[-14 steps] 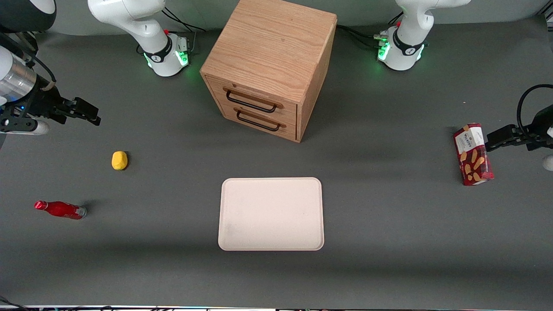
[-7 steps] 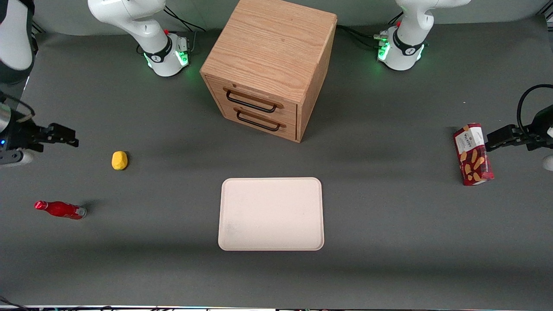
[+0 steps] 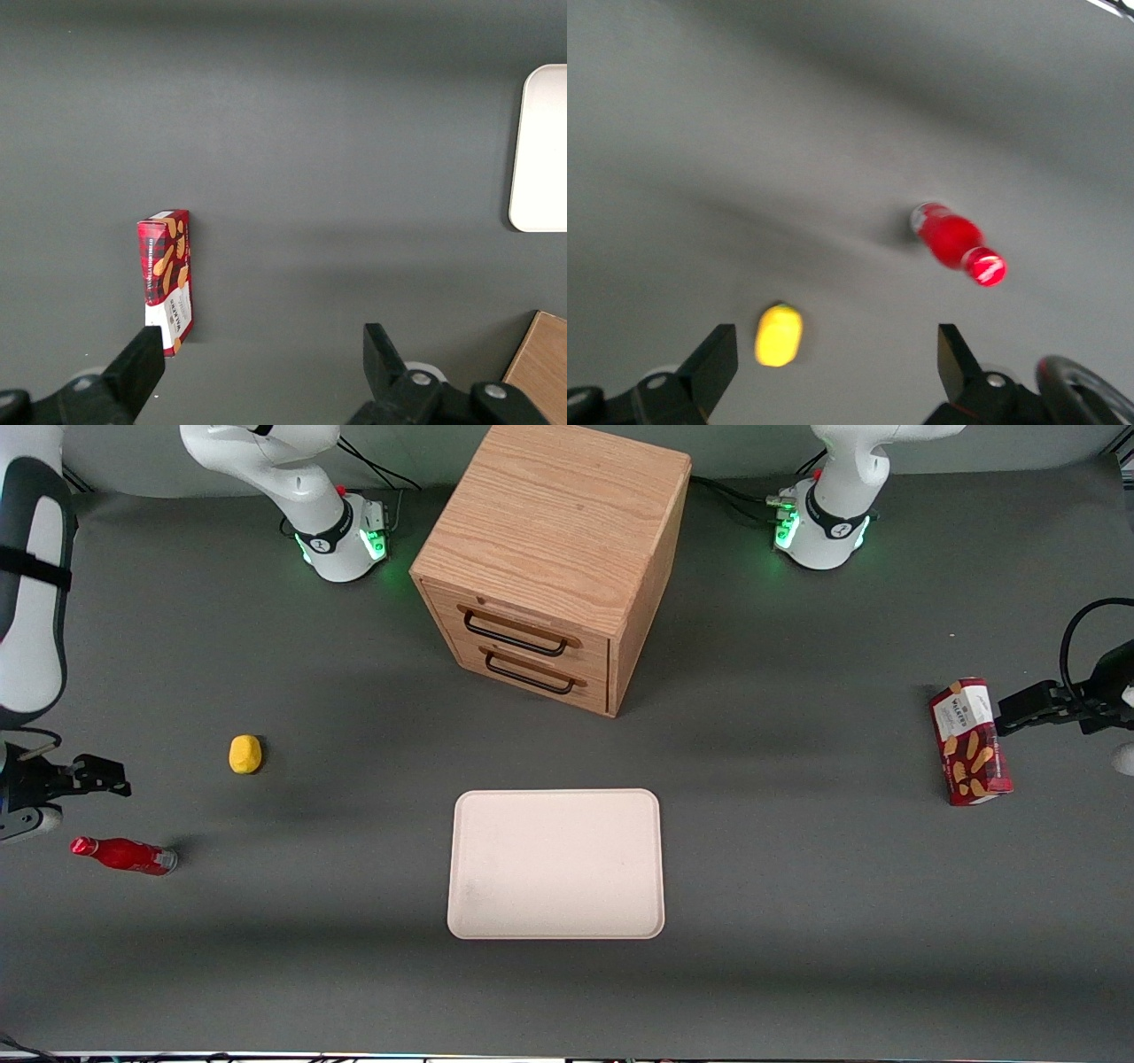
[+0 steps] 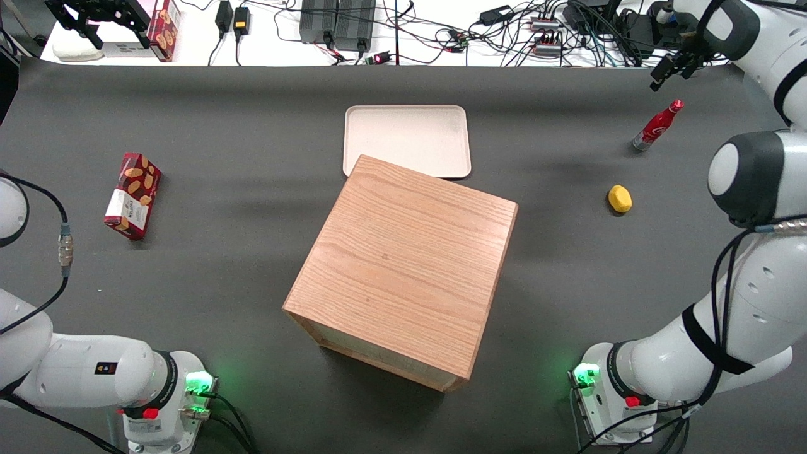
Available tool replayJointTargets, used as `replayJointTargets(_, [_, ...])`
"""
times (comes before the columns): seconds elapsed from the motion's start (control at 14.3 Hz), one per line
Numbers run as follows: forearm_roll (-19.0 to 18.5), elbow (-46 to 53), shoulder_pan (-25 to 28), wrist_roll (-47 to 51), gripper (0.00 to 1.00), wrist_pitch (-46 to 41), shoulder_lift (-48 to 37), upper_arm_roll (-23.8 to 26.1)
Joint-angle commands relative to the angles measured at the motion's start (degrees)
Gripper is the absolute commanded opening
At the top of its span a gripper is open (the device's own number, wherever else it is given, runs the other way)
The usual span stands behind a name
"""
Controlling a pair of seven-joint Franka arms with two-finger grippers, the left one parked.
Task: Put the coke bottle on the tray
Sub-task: 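Move the right gripper down over the red Coca-Cola bottle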
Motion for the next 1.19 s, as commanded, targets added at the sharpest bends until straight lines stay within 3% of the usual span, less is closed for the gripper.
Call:
replayJointTargets(0.0, [5.7,2.3,-1.3,-9.3,1.00,1.5,4.1,-3.6])
replayJointTargets(0.42, [13.6,2.6,-4.3,-21.6,1.00,6.3,10.8,-6.7])
replayJointTargets(0.63, [14.7,4.3,-5.9,-22.1,1.00,8.0,13.9,-6.7])
replayJointTargets(0.84, [20.6,5.8,-6.7,-26.1,1.00,9.3,17.4,-6.7])
replayJointTargets(1.12, [21.3,8.1,-7.1,-25.3,1.00,9.4,19.7,-6.6])
